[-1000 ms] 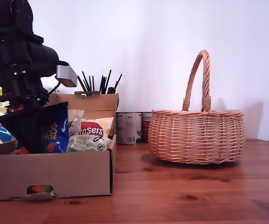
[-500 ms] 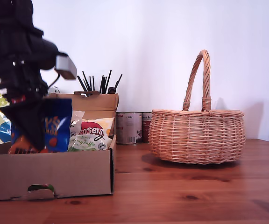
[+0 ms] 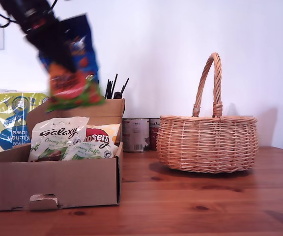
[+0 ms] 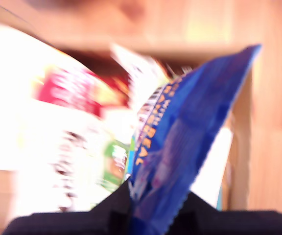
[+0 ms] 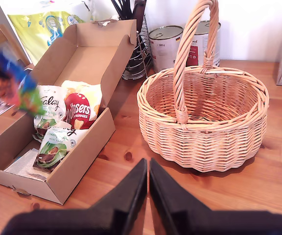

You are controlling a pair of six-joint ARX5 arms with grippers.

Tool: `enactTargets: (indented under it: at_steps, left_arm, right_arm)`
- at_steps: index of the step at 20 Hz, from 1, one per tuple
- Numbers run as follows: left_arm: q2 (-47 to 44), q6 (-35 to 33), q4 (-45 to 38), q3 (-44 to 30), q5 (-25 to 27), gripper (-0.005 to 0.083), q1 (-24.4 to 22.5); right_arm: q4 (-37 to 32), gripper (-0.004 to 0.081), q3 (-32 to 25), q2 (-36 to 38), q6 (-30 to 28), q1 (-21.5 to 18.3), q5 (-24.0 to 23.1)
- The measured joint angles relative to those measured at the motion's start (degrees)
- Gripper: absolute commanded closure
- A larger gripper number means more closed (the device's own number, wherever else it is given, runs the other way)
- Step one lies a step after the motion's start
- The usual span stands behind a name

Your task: Move the bags of Easter eggs from the cardboard box on the left into the woven basket on the right side.

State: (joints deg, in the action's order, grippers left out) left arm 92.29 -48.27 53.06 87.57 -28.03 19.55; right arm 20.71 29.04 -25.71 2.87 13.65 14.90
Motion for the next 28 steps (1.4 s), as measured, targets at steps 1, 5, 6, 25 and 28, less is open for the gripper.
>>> enactTargets:
  at_steps: [1,5,6,25,28]
  left_arm:
    - [0.0,1.8,-3.3,0.0,-2.2,0.0793,0.7]
    - [1.6,9.6,-22.3,0.0,-5.1,0.0793,6.6]
    - [2.8,11.2,-27.5,0.0,-5.1,0.0793,7.9]
    - [36.5,55.9,-41.6,29.0,-7.1,0.0793,13.6]
    - [40.0,58.4,-39.2,29.7,-7.0,0.0793,14.8]
  right_arm:
    - [0.0,0.0783,0.0,0.0,0.0,0.0,0.0]
    - [0.0,0.0783,0.0,0.0,0.0,0.0,0.0]
    - [0.0,0.0783,0.0,0.0,0.0,0.0,0.0]
    - [0.0,0.0783,0.0,-1.2,0.0,0.0,0.0]
    - [0.0,0.0783,0.0,-1.9,0.0,0.0,0.0]
